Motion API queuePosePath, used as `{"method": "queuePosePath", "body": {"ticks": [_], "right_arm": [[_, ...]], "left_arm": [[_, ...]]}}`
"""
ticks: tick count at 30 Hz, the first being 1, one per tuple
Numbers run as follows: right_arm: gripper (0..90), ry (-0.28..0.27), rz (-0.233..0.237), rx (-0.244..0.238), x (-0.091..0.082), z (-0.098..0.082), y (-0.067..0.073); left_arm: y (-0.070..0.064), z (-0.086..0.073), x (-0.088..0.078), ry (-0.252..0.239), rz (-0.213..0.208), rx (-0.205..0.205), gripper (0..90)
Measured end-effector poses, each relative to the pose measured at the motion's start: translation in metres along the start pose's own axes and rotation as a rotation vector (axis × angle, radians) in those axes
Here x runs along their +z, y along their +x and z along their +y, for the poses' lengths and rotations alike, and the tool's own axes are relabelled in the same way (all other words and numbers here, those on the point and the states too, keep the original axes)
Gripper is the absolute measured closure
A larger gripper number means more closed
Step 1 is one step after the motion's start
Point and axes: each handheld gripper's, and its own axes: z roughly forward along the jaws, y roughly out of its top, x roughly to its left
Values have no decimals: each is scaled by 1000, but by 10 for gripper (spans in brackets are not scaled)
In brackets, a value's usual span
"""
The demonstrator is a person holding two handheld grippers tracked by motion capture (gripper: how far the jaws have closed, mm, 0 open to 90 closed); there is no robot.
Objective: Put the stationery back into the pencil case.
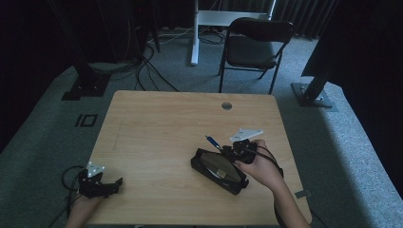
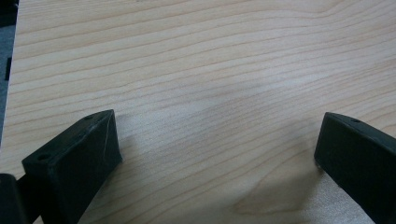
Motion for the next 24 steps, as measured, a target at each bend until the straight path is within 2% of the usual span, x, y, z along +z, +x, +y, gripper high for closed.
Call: {"method": "queuePosePath", "body": {"ticks": [7, 11, 15, 24], "right_arm": [[792, 21, 35, -5, 4, -4, 5], [791, 48, 53, -27, 6, -6, 7], [791, 52, 44, -33, 8, -8, 8], [791, 85, 59, -49, 16, -12, 10]], "left_arm": [[0, 0, 0, 0, 0, 0, 2], [0, 0, 0, 0, 0, 0, 2], [0, 0, 0, 0, 0, 0, 2], [0, 0, 0, -2, 0, -2, 2]]}}
